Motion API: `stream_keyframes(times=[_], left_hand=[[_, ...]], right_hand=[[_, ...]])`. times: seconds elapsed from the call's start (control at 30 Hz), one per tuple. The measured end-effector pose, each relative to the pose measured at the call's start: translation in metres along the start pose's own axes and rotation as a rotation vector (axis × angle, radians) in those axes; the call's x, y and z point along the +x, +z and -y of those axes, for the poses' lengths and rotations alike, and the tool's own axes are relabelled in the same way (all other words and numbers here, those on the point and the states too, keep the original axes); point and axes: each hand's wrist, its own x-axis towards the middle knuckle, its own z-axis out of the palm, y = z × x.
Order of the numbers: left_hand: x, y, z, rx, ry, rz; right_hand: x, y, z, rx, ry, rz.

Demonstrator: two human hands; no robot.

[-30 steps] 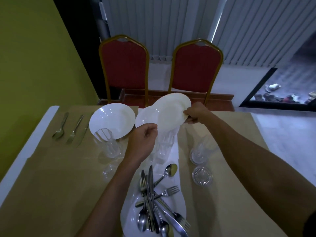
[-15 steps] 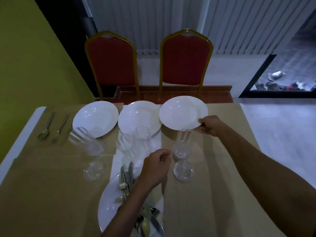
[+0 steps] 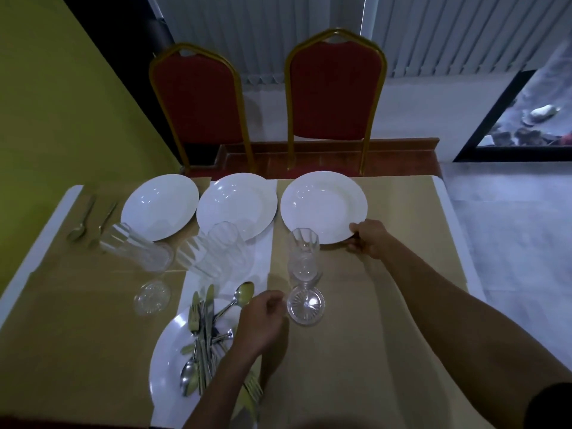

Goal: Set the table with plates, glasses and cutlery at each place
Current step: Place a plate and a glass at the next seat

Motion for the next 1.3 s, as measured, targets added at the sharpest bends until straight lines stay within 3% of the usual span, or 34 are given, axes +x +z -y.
stream_keyframes(times=[0.23, 0.53, 0.73, 1.03, 1.3], left_hand=[[-0.020, 0.037, 0.011, 0.154, 0.162, -0.017], [-0.044, 0.067, 0.028, 0.227, 0.051, 0.030], [-0.044, 0.060, 0.033, 0.230, 0.027, 0.020], [-0.047, 0.043, 0.032, 0.163, 0.126, 0.032], [-0.063, -0.001, 0.053, 0.060, 0.149, -0.095]], right_hand=[[-0.008, -0.005, -0.002, -0.133, -0.035, 0.065], [-0.019, 0.001, 0.001, -0.183, -0.047, 0.055], [-0.042, -0.016, -0.001, -0.331, -0.108, -0.064], [-0.133, -0.012, -0.042, -0.464, -0.136, 0.225], [-0.194, 0.057, -0.086, -0.596, -0.121, 0.484]])
